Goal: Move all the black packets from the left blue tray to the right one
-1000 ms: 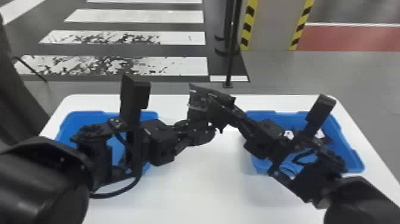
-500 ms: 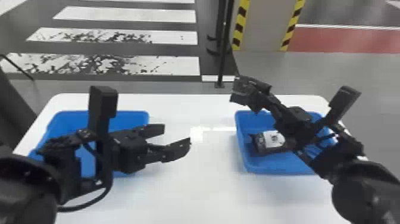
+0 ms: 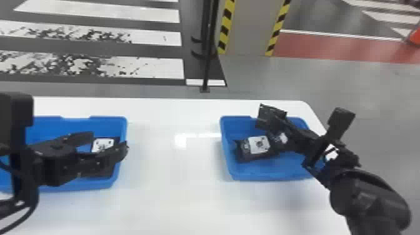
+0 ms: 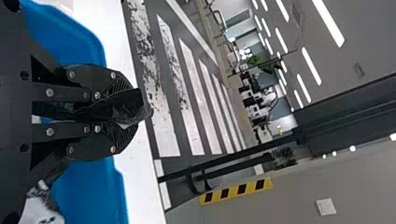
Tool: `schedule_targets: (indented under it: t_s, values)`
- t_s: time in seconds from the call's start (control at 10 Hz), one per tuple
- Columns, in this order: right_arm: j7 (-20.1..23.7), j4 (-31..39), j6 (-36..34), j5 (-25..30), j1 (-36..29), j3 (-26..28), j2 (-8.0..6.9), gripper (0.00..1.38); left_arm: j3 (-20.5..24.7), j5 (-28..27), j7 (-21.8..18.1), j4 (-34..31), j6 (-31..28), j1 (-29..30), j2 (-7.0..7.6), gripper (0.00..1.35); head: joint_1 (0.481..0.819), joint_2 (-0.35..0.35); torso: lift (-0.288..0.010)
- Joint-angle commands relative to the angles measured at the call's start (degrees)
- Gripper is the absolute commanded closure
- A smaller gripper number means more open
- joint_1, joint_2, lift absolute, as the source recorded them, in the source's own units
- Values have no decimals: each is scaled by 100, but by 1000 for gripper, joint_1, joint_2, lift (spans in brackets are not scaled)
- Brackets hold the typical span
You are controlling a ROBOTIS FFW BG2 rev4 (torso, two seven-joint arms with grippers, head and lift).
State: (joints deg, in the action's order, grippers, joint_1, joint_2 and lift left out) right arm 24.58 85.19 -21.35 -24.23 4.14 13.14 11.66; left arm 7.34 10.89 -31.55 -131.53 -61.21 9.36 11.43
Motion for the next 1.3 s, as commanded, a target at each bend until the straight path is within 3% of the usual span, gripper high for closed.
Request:
schedule_targets:
  t_s: [0.0,0.1,0.3,0.9,1.2]
  values:
    - [-137,52,-3,298,-119,79,21,427,226,-232,9,125,-52,-50,-9,159,695,-150,-140]
    - [-375,544,40,469,-442,137,12,87,249,-335,9,364,-52,-177,17,159,695,-133,-140]
    - [-884,1922,363,447,-1300,205,-120,137,169,-392,26,940,-52,-486,52,162,695,-128,-140]
    - [-630,4622,968,-365,-2875,159,-454,150,-37,-689,255,2290,-249,-1077,-1,162,695,-54,-140]
    - [-533,5129,1038,-673,-3409,-355,-471,151,-105,-655,263,2979,-207,-1372,8,162,695,22,-140]
